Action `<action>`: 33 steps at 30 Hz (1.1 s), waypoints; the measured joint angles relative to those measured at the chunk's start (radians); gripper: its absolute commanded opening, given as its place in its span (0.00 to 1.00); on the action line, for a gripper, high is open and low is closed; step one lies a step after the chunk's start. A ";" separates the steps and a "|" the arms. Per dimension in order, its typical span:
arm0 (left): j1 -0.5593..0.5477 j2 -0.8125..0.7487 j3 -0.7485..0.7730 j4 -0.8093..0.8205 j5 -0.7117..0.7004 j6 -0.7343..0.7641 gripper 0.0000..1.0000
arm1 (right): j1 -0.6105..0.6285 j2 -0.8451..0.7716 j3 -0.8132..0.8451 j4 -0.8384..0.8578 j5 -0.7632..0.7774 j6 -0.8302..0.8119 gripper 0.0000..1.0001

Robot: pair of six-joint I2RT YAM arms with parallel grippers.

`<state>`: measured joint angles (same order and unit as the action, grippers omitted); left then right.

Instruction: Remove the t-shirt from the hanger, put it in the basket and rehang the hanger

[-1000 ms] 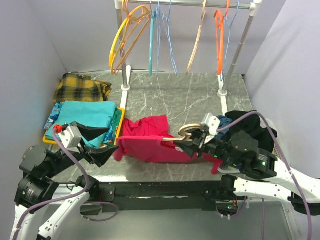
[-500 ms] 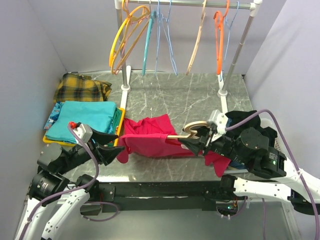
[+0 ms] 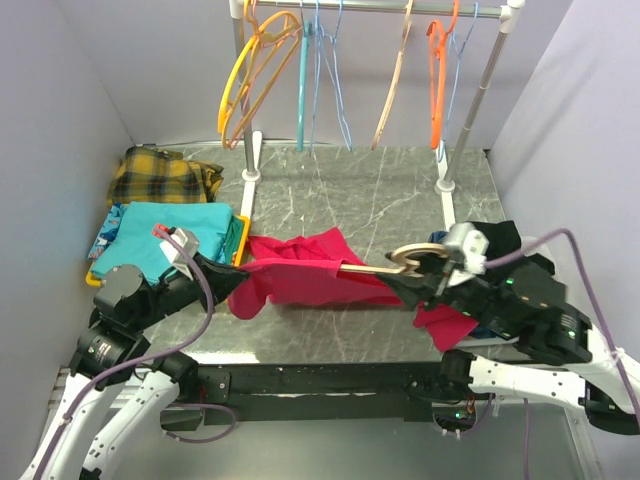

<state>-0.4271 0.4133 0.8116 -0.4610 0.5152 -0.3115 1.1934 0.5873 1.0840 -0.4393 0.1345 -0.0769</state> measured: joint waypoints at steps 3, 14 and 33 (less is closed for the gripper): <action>-0.001 0.004 0.002 0.004 -0.005 -0.001 0.01 | 0.000 -0.039 0.000 -0.005 0.015 -0.003 0.00; -0.008 0.124 0.139 -0.032 -0.377 -0.060 0.01 | 0.000 -0.101 -0.013 -0.052 0.059 0.010 0.00; -0.015 0.188 0.151 -0.068 -0.771 -0.171 0.01 | 0.000 -0.260 -0.057 -0.167 0.121 0.085 0.00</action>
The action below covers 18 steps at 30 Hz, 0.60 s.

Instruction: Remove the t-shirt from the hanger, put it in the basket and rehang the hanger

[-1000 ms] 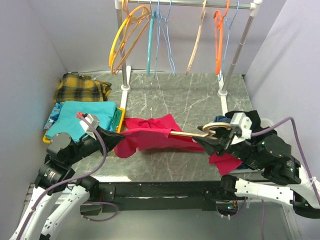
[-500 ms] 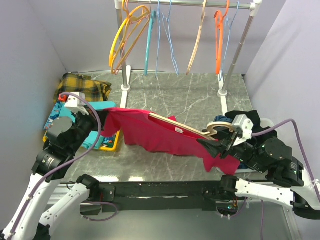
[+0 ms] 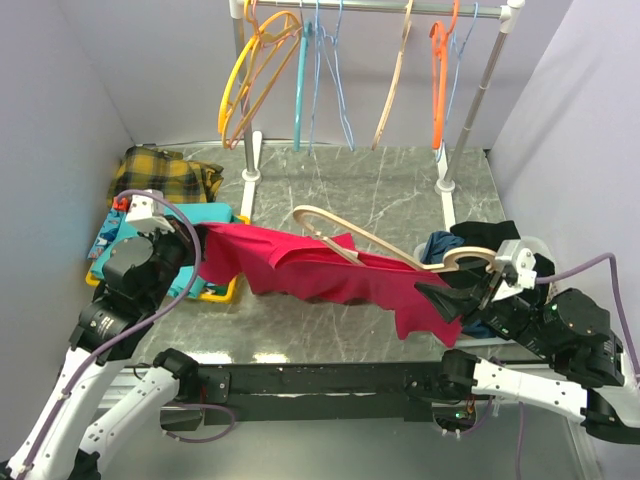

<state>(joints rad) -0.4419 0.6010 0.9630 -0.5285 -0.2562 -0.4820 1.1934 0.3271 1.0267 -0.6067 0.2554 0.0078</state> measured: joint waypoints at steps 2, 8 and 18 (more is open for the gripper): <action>0.000 -0.008 -0.009 0.002 0.010 -0.004 0.01 | 0.000 0.013 0.003 -0.007 0.006 0.002 0.00; 0.003 -0.011 -0.032 0.001 0.051 0.002 0.07 | 0.000 0.200 0.074 -0.028 0.040 0.002 0.00; 0.007 -0.086 -0.007 -0.110 0.060 0.067 0.76 | 0.000 0.463 -0.012 0.096 -0.020 0.006 0.00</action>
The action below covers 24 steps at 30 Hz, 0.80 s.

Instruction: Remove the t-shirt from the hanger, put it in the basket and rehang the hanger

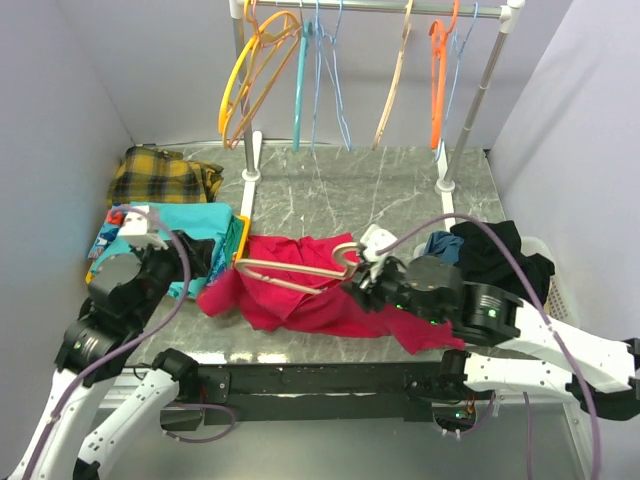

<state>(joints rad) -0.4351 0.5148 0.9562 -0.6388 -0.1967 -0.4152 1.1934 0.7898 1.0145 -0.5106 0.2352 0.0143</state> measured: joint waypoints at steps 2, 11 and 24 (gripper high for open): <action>0.000 -0.029 0.014 -0.019 -0.009 0.013 0.79 | 0.000 0.035 -0.013 0.011 -0.016 0.004 0.00; 0.000 -0.115 0.096 -0.041 0.025 0.066 0.83 | 0.000 0.096 -0.015 0.055 -0.066 0.003 0.00; 0.002 0.074 0.098 0.045 0.691 0.185 0.89 | 0.000 0.238 0.180 0.015 -0.320 -0.048 0.00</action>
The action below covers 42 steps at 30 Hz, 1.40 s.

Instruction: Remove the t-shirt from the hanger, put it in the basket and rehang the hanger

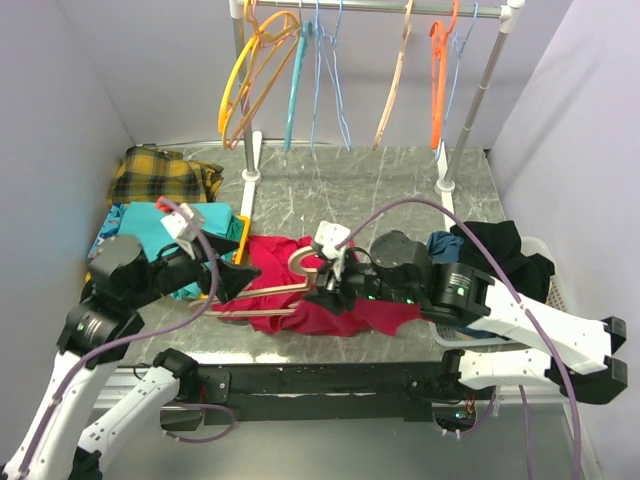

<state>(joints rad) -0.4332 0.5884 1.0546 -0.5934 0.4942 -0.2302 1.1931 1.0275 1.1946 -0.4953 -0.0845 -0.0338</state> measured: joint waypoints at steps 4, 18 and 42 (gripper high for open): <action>0.000 0.046 -0.005 0.022 0.112 0.000 0.89 | 0.000 0.070 0.063 0.001 -0.059 -0.015 0.00; 0.001 -0.020 -0.090 0.029 0.282 0.013 0.81 | 0.000 0.142 0.101 -0.019 -0.108 -0.051 0.00; -0.011 -0.016 -0.029 -0.053 0.292 0.044 0.01 | -0.005 0.200 0.234 0.043 -0.003 -0.090 0.75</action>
<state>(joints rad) -0.4446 0.5728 1.0252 -0.6464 0.7864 -0.1860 1.1881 1.2274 1.4288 -0.4522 -0.0875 -0.1238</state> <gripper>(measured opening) 0.081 0.588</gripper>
